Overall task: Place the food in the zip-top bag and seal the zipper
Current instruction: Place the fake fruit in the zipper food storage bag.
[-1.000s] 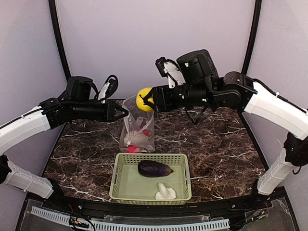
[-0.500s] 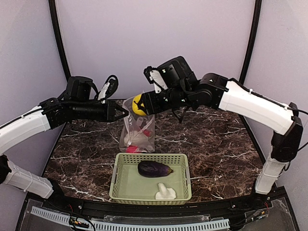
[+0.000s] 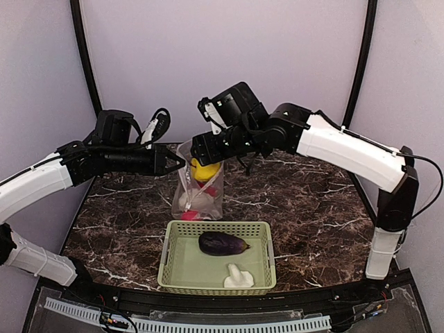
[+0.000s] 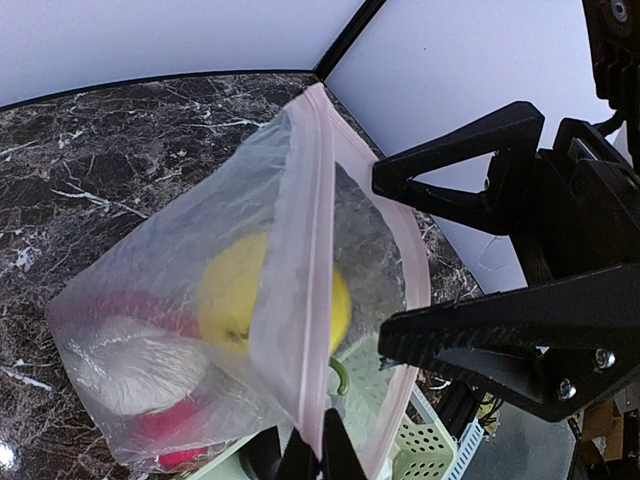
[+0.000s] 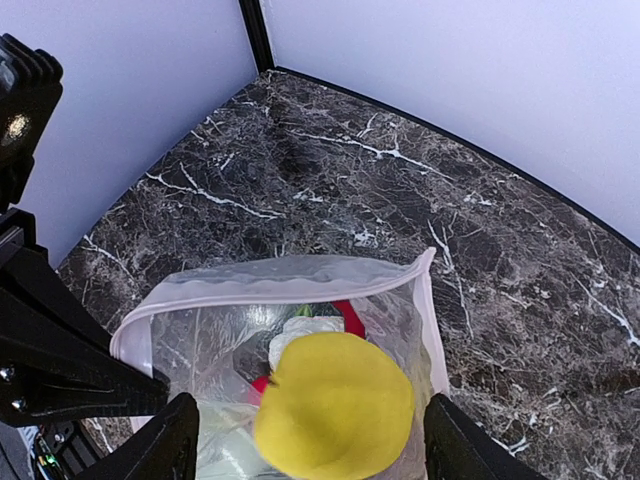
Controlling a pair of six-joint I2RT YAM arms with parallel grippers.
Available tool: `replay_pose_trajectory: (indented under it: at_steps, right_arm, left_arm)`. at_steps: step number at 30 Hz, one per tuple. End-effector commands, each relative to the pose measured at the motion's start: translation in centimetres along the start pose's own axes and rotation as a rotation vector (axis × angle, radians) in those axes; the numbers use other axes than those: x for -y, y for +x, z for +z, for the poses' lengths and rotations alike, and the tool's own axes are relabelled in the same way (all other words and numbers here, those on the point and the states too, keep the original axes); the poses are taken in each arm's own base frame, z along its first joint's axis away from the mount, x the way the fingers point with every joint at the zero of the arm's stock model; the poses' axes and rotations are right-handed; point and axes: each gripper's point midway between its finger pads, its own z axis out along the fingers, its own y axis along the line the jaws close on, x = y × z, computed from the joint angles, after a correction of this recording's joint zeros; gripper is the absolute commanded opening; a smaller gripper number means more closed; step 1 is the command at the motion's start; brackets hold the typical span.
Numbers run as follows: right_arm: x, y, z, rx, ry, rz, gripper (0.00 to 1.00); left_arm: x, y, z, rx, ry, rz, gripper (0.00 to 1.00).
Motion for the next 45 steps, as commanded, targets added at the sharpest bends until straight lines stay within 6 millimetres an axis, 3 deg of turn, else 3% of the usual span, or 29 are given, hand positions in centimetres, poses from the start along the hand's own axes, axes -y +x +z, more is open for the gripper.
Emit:
replay_pose_trajectory:
  at_steps: [1, 13, 17, 23, 27, 31, 35, 40, 45]
  right_arm:
    - [0.8, -0.9, 0.1, 0.02, 0.039, 0.003, 0.77]
    - [0.9, -1.2, -0.7, 0.027, 0.032, 0.005, 0.77]
    - [-0.1, -1.6, -1.8, 0.041, -0.034, -0.005, 0.76]
    - [-3.6, -2.8, -6.1, 0.13, -0.298, -0.006, 0.76]
    - [-4.5, -1.8, -8.7, 0.145, -0.39, -0.03, 0.76]
    - [-4.9, 1.1, -11.6, 0.151, -0.45, -0.058, 0.76]
    - [-4.0, 6.2, -12.1, 0.079, -0.436, -0.042, 0.76]
    - [-3.7, 13.6, -10.8, -0.061, -0.431, -0.031, 0.76]
    - [-4.6, 18.0, -8.8, -0.152, -0.464, -0.034, 0.75]
  left_arm:
    - [0.2, -0.2, -0.4, 0.004, 0.005, 0.0, 0.01]
    - [-0.1, -0.2, -0.3, 0.002, -0.006, 0.002, 0.01]
    - [-0.1, -0.3, -0.3, 0.005, -0.011, 0.0, 0.01]
    - [-0.3, -0.3, -0.3, 0.007, -0.021, -0.003, 0.01]
    - [-0.5, -0.6, -0.6, 0.021, -0.035, -0.004, 0.01]
    - [-0.7, -0.9, -1.1, 0.034, -0.045, -0.004, 0.01]
    - [-1.0, -0.7, -1.2, 0.03, -0.055, -0.003, 0.01]
    - [-1.3, -0.4, -1.0, 0.021, -0.055, -0.01, 0.01]
    - [-1.1, -0.4, -1.2, 0.025, -0.048, -0.012, 0.01]
